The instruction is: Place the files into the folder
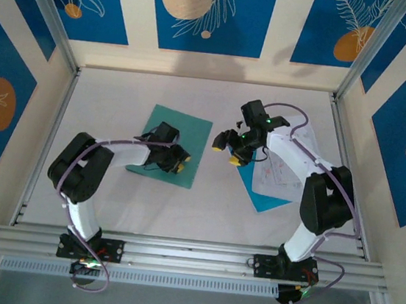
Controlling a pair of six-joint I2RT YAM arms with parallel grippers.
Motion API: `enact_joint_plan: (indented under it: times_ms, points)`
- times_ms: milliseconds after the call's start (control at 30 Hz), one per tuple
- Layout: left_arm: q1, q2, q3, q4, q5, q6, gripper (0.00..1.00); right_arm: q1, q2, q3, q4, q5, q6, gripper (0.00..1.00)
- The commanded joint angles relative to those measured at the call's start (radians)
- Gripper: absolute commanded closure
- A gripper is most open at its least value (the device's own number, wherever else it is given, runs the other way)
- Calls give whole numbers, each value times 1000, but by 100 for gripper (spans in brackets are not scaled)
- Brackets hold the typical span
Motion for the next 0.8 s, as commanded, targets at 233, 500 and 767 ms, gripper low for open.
enact_joint_plan:
  times_ms: [233, 500, 767]
  points:
    - [-70, 109, 41, 201, 40, -158, 59, 33, 117, 64, 12, -45, 13, 29]
    - [-68, -10, 41, 114, 55, -64, 50, 40, 183, 108, 33, 11, 0, 30]
    - [-59, -214, 40, -231, 20, 158, 44, 87, 266, 171, 57, 111, -19, 32]
